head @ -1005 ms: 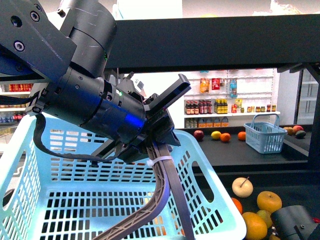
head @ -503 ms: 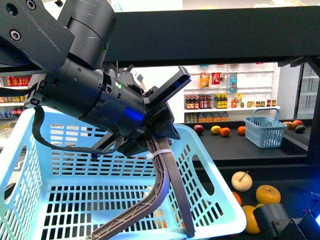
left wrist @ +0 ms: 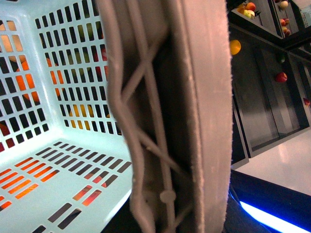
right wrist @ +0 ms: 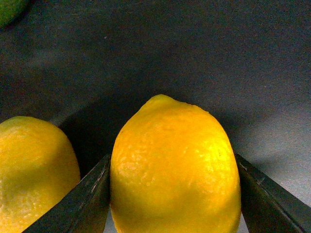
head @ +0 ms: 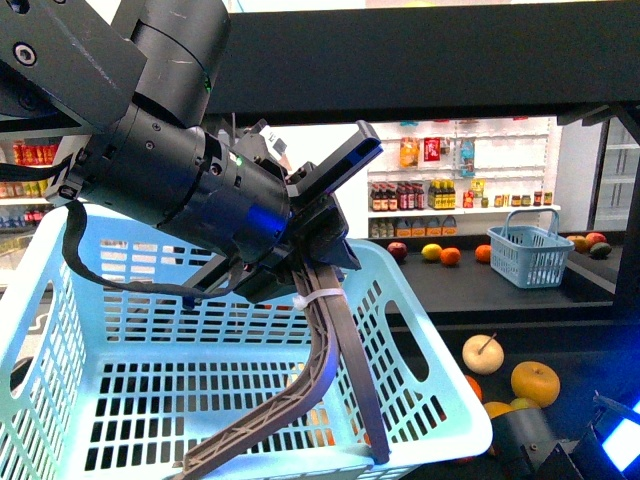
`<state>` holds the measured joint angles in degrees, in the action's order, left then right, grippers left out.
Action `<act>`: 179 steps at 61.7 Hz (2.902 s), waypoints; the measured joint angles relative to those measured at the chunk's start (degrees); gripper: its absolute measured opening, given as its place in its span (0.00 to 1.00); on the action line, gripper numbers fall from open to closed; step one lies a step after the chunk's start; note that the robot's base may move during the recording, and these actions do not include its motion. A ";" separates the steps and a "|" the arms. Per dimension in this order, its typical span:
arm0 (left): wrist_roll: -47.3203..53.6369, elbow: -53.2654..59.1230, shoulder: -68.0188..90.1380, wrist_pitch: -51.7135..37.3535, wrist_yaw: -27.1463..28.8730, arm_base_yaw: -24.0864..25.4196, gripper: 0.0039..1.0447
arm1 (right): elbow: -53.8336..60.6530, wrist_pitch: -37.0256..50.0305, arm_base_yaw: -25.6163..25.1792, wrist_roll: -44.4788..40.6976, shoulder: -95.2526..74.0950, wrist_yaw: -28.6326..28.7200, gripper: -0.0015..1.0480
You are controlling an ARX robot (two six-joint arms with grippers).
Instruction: Pick lemon from shelf
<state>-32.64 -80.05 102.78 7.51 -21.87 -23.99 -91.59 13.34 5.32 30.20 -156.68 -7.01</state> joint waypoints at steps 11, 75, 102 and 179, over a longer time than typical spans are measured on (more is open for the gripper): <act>0.02 0.00 0.00 0.00 0.00 0.00 0.14 | 2.21 0.42 -0.76 1.07 1.25 1.73 0.62; 0.02 0.00 0.00 0.00 0.04 0.00 0.14 | 28.65 5.95 2.23 -4.92 56.83 13.68 0.62; 0.02 0.00 0.00 0.00 0.00 0.04 0.14 | 27.69 5.42 13.07 -4.20 50.66 10.47 0.63; -0.15 -0.26 0.11 0.00 0.24 0.09 0.14 | 30.21 18.25 -4.59 5.68 22.36 12.26 0.98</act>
<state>-32.80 -80.31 102.89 7.51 -21.63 -23.90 -61.39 31.59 0.73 35.88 -134.32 5.26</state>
